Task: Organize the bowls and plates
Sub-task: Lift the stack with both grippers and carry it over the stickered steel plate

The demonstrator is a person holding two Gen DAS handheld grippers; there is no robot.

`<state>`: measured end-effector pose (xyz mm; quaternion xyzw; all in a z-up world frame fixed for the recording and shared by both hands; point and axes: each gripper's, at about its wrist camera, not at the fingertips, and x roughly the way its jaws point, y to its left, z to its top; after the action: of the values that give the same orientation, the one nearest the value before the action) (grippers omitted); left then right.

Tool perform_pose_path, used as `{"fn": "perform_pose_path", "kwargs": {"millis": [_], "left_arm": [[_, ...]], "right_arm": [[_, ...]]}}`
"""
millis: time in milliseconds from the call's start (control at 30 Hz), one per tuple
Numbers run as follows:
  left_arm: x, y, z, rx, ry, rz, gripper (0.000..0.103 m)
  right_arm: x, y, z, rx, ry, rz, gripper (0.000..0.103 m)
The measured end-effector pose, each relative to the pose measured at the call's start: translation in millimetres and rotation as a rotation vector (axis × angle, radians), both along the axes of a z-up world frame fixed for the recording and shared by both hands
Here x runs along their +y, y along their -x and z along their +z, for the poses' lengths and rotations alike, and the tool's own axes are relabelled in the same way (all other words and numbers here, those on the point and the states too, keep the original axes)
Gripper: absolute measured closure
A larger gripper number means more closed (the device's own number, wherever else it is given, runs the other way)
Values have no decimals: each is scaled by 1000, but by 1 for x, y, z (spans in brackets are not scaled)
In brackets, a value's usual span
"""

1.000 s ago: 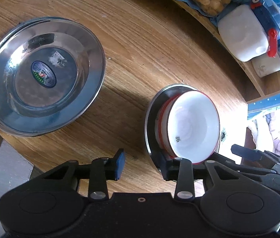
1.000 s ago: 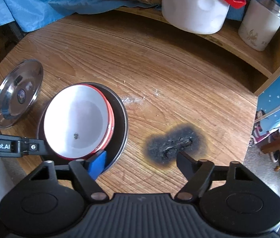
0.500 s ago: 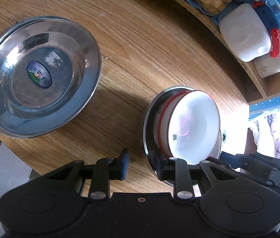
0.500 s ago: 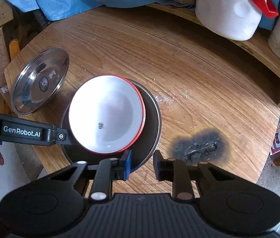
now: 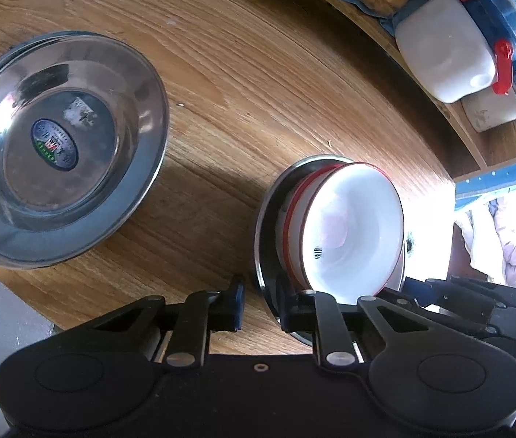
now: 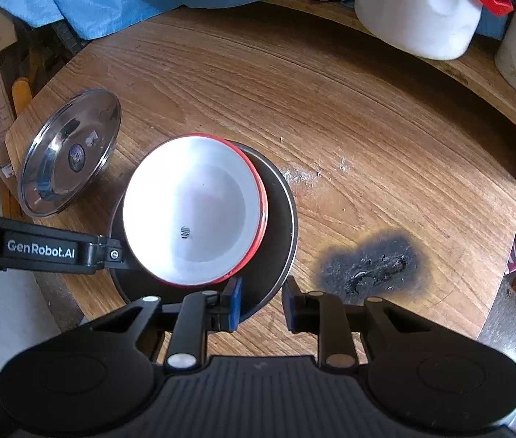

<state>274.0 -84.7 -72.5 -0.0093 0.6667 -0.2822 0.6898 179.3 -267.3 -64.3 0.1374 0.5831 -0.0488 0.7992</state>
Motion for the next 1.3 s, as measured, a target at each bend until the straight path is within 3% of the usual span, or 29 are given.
{"fn": "perform_pose_path", "kwargs": {"millis": [767,1300], "left_arm": [[-1,-5,-6,2,50,-70,86],[10,-2,-1,-21,90,-72,85]], "right_arm": [[-9,8,-8,-15,-89,-105,78],[-7,16,-1,-60,-60,-124,82]]}}
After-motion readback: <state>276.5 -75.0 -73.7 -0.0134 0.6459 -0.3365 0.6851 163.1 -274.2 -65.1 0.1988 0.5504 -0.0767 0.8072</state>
